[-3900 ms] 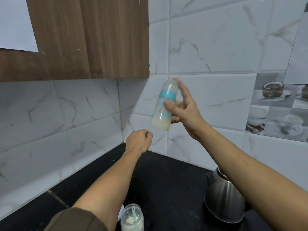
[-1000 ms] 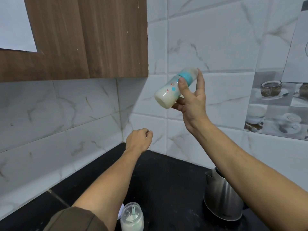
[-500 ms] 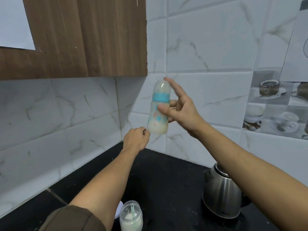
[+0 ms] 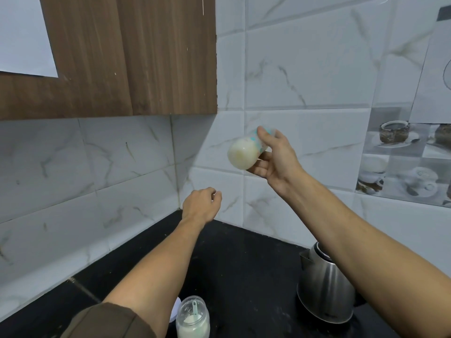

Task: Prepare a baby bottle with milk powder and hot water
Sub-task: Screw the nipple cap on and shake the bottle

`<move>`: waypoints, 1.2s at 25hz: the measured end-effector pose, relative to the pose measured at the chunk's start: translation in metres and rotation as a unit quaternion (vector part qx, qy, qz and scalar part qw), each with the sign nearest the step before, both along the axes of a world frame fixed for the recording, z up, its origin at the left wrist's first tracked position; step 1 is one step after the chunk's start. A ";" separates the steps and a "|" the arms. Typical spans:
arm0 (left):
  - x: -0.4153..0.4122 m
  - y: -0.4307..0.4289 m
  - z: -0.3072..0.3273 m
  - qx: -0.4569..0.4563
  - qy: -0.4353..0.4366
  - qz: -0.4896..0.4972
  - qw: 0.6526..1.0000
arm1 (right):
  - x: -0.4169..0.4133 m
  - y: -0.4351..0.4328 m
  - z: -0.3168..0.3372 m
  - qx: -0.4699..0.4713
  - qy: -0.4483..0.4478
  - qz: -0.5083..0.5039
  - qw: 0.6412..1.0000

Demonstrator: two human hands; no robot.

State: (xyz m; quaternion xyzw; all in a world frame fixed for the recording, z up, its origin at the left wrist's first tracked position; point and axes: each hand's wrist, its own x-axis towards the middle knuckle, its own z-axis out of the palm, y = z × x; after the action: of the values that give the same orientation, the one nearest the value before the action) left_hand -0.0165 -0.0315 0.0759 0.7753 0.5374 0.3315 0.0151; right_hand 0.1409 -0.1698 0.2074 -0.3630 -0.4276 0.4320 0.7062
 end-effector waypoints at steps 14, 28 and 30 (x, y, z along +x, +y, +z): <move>-0.002 0.001 -0.001 0.000 0.011 0.008 1.000 | -0.006 -0.015 -0.017 0.039 -0.209 0.039 0.976; -0.002 -0.003 -0.001 -0.002 -0.001 -0.004 1.000 | 0.004 -0.002 -0.009 0.039 -0.041 -0.030 0.998; -0.003 -0.005 0.002 -0.007 0.020 0.003 1.000 | -0.003 -0.009 -0.019 0.032 -0.203 0.029 0.978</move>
State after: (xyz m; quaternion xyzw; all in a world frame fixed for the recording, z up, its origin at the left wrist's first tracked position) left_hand -0.0195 -0.0370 0.0782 0.7797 0.5426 0.3123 0.0091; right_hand 0.1376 -0.1791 0.1888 -0.4075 -0.5866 0.3555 0.6029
